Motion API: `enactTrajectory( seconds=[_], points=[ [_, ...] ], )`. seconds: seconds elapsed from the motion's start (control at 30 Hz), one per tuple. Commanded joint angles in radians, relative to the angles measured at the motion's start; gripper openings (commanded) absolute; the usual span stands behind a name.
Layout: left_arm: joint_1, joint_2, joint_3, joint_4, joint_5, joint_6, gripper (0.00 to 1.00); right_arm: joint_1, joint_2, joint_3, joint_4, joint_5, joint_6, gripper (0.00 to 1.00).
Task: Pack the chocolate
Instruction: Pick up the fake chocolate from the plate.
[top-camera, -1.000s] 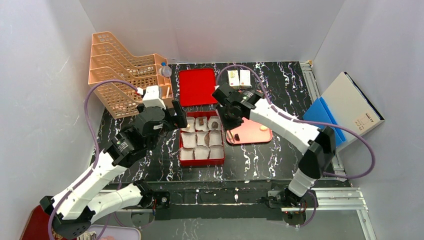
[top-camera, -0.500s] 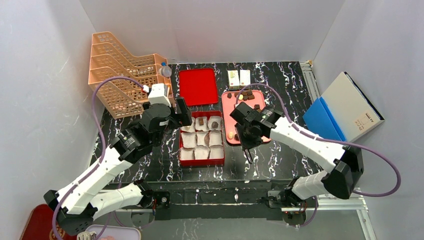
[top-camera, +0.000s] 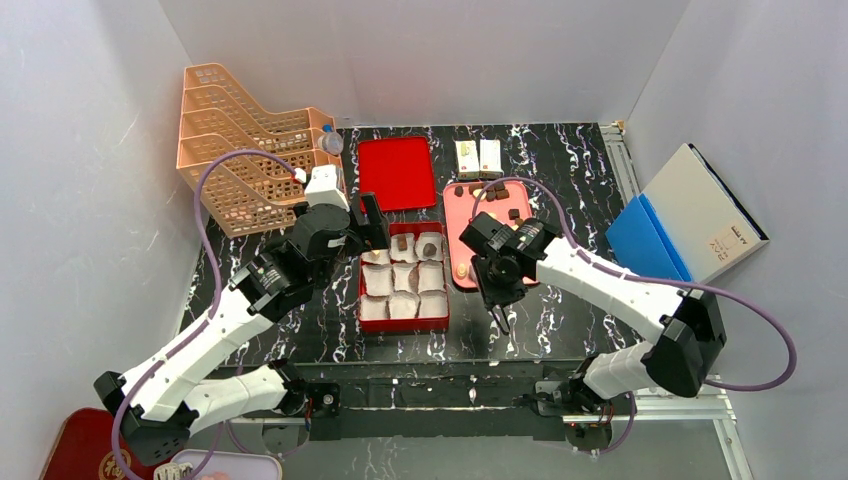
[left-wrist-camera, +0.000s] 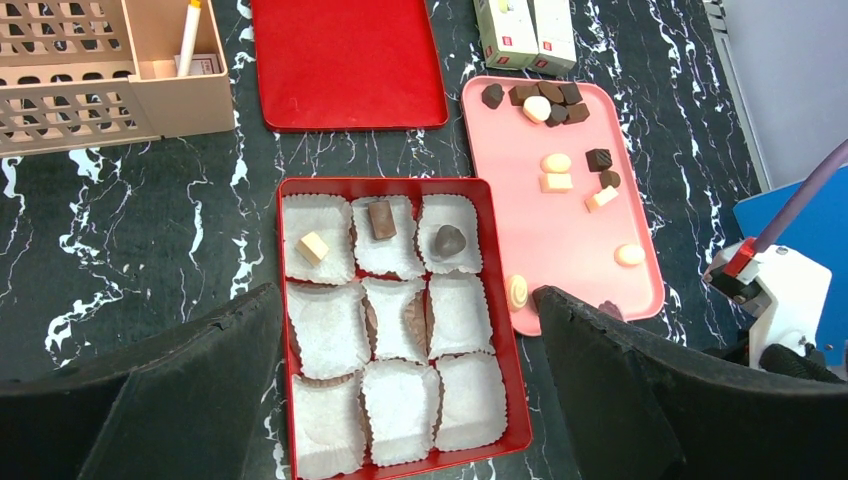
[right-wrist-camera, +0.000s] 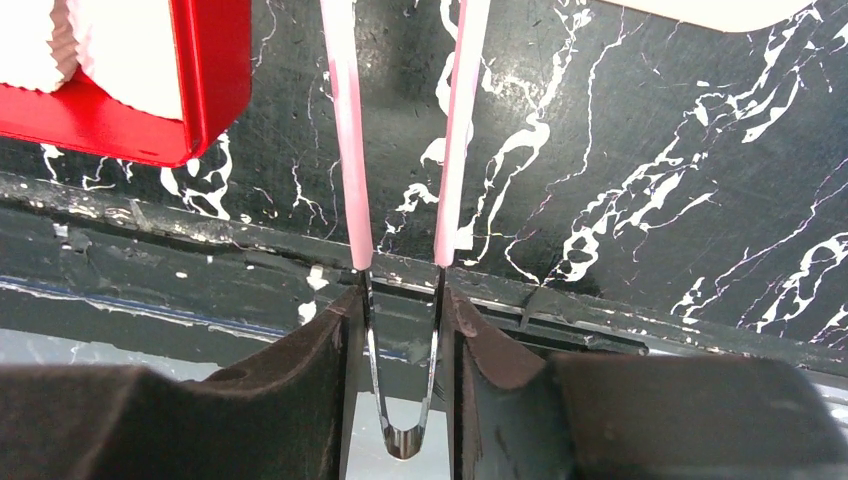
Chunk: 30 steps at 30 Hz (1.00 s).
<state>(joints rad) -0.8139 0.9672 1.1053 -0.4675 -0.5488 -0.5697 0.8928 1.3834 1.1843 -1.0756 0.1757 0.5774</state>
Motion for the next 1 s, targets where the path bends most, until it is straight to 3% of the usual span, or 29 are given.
enactTrajectory(
  seconds=[0.0,0.97],
  points=[
    [-0.001,-0.013,-0.010,0.010,-0.018,-0.007,0.98,0.004,0.011,-0.012,0.007,-0.012,-0.003,0.40],
    [-0.001,-0.021,-0.012,0.026,-0.016,0.043,0.98,-0.049,0.166,0.030,0.075,-0.014,-0.073,0.40]
  ],
)
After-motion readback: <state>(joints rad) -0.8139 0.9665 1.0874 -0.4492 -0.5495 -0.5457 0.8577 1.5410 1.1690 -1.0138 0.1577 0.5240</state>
